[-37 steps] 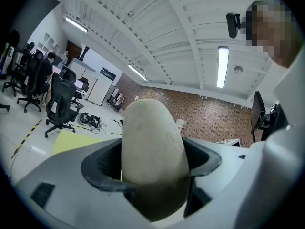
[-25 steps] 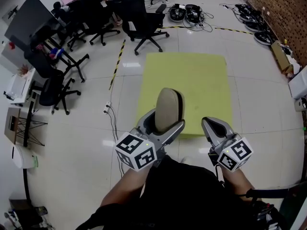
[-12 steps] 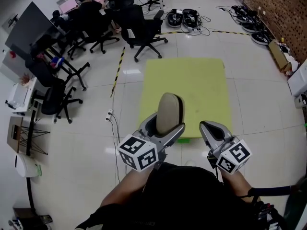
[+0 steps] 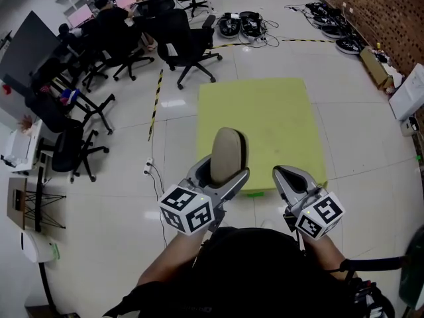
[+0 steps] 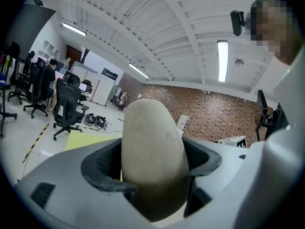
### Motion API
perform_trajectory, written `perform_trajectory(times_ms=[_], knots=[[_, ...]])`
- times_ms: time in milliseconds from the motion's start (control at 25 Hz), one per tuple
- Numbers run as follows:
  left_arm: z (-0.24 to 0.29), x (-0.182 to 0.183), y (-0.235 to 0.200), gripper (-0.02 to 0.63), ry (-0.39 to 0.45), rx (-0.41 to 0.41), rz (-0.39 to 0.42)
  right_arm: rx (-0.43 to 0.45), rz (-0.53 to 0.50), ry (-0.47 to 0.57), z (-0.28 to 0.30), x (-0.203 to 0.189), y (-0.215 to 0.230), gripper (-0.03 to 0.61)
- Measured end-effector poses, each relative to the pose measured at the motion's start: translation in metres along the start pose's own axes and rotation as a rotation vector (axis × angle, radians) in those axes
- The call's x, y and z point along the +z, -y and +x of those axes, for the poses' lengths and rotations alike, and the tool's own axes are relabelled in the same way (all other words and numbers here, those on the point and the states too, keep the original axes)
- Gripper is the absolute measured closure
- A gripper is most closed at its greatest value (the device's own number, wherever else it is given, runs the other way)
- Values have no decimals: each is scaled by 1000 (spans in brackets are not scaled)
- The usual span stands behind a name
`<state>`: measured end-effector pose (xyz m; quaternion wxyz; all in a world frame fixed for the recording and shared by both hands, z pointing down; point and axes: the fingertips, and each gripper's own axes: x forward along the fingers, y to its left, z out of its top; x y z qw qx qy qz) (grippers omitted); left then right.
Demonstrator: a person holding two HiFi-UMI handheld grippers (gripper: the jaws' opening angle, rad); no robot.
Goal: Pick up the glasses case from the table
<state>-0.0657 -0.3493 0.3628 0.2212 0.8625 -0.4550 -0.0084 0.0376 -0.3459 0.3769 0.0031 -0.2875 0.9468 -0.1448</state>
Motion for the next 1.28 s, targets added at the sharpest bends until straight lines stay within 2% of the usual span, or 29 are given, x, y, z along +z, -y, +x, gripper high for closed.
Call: perform_trajectory(times_ms=[280,680,1280], knots=[[-9,5,-10,229,-13,-45,3,-55,-28,-3,14,0,-9,578],[-13,10,-16,229,-8,-59,10,-87,-43,-3,17,-1,-11,578],[4,6,0,229,-24,-24,31,-47,-49,-1,2,5,3,578]])
